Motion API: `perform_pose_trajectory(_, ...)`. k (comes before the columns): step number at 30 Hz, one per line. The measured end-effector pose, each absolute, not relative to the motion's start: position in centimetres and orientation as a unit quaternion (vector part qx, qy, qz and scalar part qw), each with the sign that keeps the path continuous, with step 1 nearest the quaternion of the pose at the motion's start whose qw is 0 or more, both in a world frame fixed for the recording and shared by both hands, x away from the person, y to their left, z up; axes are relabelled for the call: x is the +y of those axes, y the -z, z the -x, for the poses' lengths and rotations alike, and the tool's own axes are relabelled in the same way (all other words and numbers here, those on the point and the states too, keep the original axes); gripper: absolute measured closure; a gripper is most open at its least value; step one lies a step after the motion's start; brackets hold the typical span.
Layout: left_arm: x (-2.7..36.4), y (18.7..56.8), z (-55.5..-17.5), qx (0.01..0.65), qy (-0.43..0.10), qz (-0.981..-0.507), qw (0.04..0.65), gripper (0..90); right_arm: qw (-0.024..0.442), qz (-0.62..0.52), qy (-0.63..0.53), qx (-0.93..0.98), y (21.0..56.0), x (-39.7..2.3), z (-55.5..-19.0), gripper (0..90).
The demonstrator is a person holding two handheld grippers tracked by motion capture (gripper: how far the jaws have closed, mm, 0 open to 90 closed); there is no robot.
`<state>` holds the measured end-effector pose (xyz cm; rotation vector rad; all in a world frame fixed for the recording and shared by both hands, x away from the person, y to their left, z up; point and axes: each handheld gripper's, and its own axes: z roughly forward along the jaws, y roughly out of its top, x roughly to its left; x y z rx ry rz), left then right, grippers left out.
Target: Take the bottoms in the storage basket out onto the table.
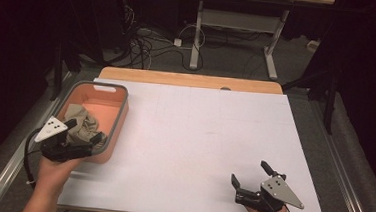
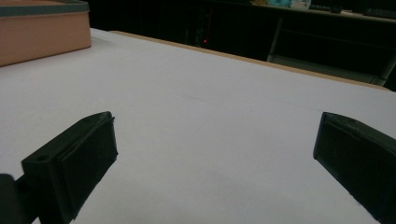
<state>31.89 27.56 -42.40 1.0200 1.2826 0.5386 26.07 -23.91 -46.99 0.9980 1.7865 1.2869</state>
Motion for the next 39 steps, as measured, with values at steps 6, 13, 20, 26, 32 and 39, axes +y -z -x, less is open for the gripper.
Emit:
perform_pose_trajectory(6, 28.9, 42.6, -32.1, 0.572, -0.255, -0.447, 0.638, 0.0, 0.357, -0.388, -0.498, 0.688, 47.0, -23.9, -26.0, 0.5)
perform_pose_trajectory(13, 30.4, 42.7, -32.3, 0.583, -0.26, -0.434, 0.636, 0.0, 0.359, -0.388, -0.498, 0.688, 47.0, -24.0, -26.0, 0.5)
perform_pose_trajectory(20, 31.8, 42.7, -32.3, 0.592, -0.263, -0.425, 0.632, 0.0, 0.359, -0.387, -0.497, 0.689, 47.0, -24.1, -26.1, 0.5)
perform_pose_trajectory(26, 32.6, 42.9, -32.4, 0.599, -0.262, -0.418, 0.63, 0.0, 0.358, -0.387, -0.497, 0.689, 47.0, -24.0, -26.0, 0.5)
perform_pose_trajectory(32, 32.4, 43.0, -32.5, 0.599, -0.259, -0.42, 0.631, 0.0, 0.359, -0.384, -0.5, 0.688, 47.0, -23.8, -26.0, 0.5)
perform_pose_trajectory(39, 31.6, 43.2, -32.7, 0.597, -0.252, -0.427, 0.63, 0.0, 0.353, -0.387, -0.502, 0.689, 46.8, -23.6, -26.3, 0.5)
